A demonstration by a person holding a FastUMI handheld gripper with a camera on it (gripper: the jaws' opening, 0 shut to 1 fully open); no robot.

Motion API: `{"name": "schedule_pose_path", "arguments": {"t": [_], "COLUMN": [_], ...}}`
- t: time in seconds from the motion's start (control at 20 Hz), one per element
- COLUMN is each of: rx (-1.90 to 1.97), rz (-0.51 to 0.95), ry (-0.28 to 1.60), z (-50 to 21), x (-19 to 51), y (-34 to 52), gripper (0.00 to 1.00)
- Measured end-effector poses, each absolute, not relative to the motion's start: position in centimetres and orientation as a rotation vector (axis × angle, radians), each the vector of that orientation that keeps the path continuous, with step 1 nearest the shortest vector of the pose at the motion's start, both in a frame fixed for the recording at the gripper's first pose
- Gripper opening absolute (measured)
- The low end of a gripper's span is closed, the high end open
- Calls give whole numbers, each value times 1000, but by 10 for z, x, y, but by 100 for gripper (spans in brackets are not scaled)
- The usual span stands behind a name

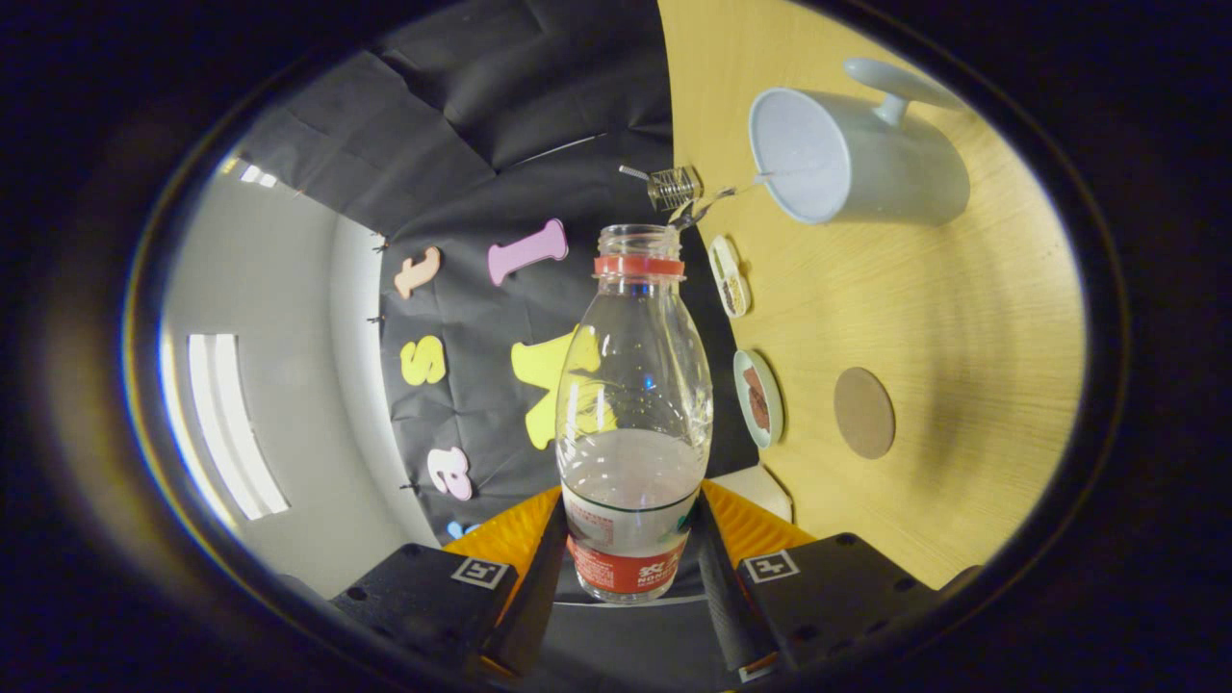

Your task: Take the bottle from table, then pour the juice into the cup, finally place the bottle on the coaster

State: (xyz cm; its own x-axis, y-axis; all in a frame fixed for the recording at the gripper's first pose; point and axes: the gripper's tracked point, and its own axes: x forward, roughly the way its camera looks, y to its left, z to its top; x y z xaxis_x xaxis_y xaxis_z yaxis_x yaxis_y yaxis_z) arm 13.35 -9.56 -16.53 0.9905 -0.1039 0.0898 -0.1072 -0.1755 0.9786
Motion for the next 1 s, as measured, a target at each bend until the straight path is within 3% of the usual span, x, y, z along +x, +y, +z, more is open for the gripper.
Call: {"name": "schedule_pose_path", "arguments": {"t": [1.0], "rx": [1927], "rz": [66], "ry": [-308], "z": [-112], "x": [143], "y": [-109], "gripper": [73]}}
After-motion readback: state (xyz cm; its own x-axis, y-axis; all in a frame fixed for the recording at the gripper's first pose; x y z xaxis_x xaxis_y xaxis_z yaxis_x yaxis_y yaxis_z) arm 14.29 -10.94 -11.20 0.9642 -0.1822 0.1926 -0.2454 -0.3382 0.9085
